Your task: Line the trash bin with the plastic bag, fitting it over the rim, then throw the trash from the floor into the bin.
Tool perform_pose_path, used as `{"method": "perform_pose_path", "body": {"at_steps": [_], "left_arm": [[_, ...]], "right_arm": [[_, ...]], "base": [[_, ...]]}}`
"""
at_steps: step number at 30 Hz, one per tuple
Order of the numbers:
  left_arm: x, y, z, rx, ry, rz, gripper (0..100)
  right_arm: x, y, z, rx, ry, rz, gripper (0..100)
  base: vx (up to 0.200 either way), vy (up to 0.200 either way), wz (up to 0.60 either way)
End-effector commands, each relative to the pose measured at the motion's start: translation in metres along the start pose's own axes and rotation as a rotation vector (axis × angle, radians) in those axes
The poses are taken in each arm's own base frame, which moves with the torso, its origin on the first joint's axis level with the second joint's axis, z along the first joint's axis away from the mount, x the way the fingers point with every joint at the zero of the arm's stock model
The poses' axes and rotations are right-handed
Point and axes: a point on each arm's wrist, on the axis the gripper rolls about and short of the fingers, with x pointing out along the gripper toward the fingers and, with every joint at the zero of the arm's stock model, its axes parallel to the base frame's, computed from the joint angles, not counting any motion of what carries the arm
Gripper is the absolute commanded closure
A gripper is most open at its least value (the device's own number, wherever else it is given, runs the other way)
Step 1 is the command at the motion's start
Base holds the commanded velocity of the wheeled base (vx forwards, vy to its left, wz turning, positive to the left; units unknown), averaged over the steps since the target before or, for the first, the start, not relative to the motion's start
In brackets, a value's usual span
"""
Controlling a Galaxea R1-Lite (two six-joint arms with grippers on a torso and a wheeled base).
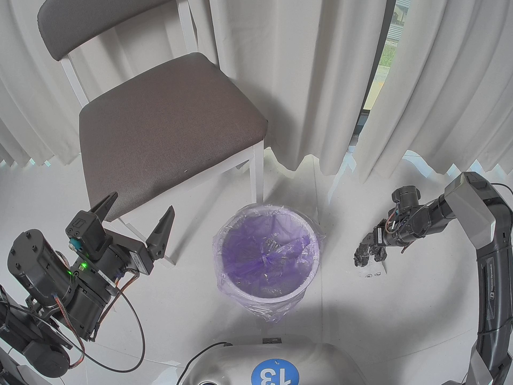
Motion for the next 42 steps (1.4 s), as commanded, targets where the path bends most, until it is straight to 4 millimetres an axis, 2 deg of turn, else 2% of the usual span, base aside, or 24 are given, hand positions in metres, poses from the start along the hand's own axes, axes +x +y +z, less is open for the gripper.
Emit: {"method": "perform_pose_path", "body": {"at_steps": [1, 6, 9, 27, 28, 42], "left_arm": [[-0.001, 0.000, 0.000, -0.002, -0.006, 0.001, 0], [-0.001, 0.001, 0.001, -0.003, -0.011, 0.004, 0], [-0.001, 0.001, 0.001, -0.002, -0.013, 0.005, 0], [-0.002, 0.001, 0.002, -0.003, -0.016, 0.005, 0], [-0.001, 0.002, 0.001, -0.003, -0.014, 0.006, 0], [-0.002, 0.001, 0.002, -0.003, -0.016, 0.005, 0]], "right_arm": [[0.025, -0.007, -0.009, 0.021, 0.025, -0.009, 0], [0.047, -0.010, -0.009, 0.073, 0.005, -0.025, 0], [0.053, -0.009, -0.010, 0.087, 0.002, -0.019, 0], [0.063, -0.004, -0.012, 0.197, -0.008, 0.012, 0], [0.063, -0.004, -0.011, 0.201, -0.010, 0.016, 100], [0.067, -0.004, -0.011, 0.275, -0.009, 0.030, 100]], "base": [[0.000, 0.000, 0.00], [0.000, 0.000, 0.00], [0.000, 0.000, 0.00], [0.000, 0.000, 0.00], [0.000, 0.000, 0.00], [0.000, 0.000, 0.00]]}}
